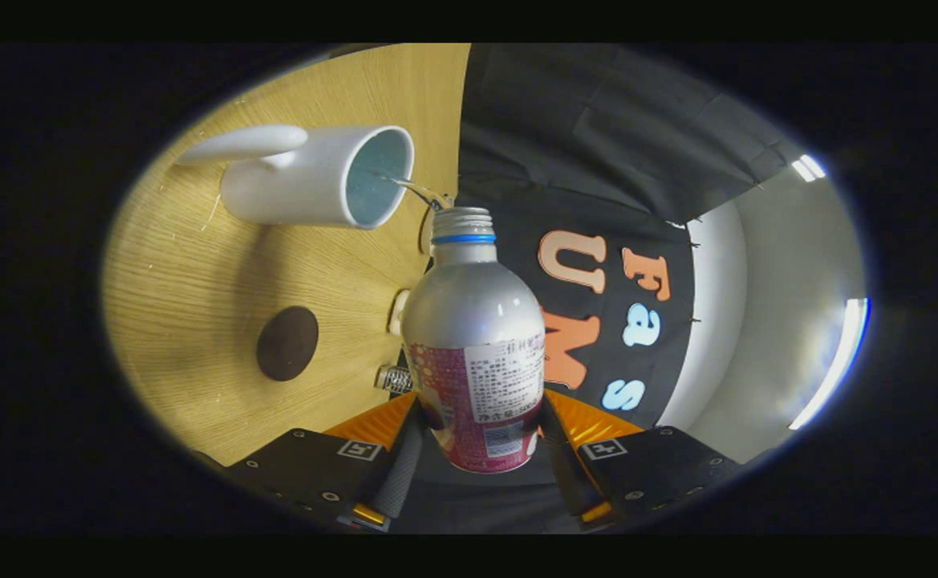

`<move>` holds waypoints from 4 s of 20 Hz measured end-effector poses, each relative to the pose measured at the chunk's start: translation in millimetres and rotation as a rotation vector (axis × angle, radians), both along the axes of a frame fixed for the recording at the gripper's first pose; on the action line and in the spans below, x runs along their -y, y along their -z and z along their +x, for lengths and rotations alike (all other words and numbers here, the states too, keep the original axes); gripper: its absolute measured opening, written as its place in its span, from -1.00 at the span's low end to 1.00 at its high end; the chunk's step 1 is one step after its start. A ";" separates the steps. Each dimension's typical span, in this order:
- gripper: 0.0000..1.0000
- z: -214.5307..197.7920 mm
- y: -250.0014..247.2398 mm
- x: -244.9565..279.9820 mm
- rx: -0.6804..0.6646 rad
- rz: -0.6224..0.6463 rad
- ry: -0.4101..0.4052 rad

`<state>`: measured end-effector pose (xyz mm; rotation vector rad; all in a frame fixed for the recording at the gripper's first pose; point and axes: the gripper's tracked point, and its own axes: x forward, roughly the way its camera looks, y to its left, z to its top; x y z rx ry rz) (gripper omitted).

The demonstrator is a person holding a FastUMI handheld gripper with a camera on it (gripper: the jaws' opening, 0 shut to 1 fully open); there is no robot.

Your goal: Take the bottle from table, then pour the juice into the cup, finally place the bottle on the coaster

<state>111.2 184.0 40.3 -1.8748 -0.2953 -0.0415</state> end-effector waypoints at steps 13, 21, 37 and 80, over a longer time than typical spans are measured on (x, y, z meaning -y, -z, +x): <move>0.49 -5.0 -1.7 -1.5 0.001 -0.045 0.002; 0.49 -6.2 -5.6 -3.1 -0.002 -0.084 0.006; 0.49 -4.9 2.1 -5.9 -0.036 -0.119 0.022; 0.49 -0.5 20.6 -2.1 -0.252 -0.033 0.089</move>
